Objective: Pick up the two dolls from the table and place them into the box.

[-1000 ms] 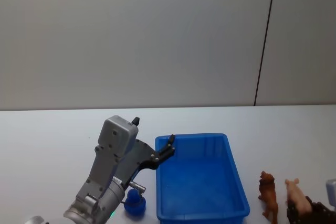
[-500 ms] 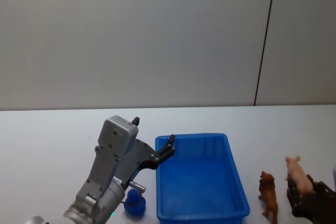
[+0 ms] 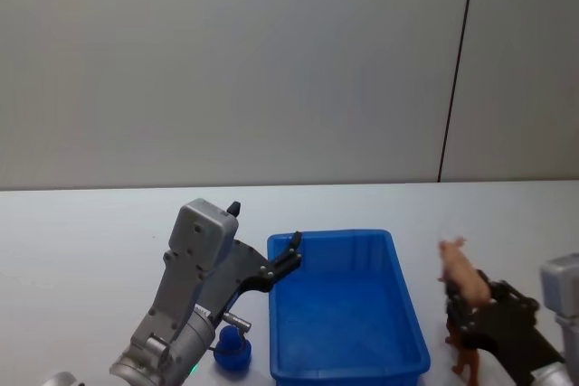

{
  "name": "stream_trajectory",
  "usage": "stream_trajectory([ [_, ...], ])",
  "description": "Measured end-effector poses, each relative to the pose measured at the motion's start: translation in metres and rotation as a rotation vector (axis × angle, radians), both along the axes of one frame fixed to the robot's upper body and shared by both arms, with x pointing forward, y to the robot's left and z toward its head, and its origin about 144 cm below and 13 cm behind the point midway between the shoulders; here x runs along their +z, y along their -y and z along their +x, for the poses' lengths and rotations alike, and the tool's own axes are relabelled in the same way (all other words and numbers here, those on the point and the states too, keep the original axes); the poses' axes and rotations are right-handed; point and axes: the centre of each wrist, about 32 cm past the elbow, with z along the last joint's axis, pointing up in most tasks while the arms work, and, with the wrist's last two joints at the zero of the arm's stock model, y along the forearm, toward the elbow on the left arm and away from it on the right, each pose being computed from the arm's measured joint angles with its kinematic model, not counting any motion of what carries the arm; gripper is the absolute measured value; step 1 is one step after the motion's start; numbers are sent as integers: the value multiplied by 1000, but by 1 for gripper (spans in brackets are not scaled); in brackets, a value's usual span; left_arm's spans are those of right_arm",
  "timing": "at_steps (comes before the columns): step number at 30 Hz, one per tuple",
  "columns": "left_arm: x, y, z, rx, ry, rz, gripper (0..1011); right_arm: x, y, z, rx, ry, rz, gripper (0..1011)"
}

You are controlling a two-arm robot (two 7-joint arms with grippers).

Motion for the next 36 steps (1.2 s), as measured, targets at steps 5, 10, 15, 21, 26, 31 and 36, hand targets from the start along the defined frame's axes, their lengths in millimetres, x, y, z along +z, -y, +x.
stream_trajectory([
  [5,0,0,0,0,0,0,1004,2,-10,8,64,5,11,383],
  [10,0,0,0,0,0,0,1003,2,-22,17,128,2,20,383],
  [15,0,0,0,0,0,0,1003,1,-31,25,165,-7,24,475],
  [21,0,0,0,0,0,0,1004,0,-36,31,182,-18,25,684],
  [26,0,0,0,0,0,0,1004,-1,-37,34,176,-20,25,817],
  [31,0,0,0,0,0,0,1004,0,-34,33,145,-15,24,937],
  [36,0,0,0,0,0,0,1003,1,-29,30,108,-8,24,1001],
])
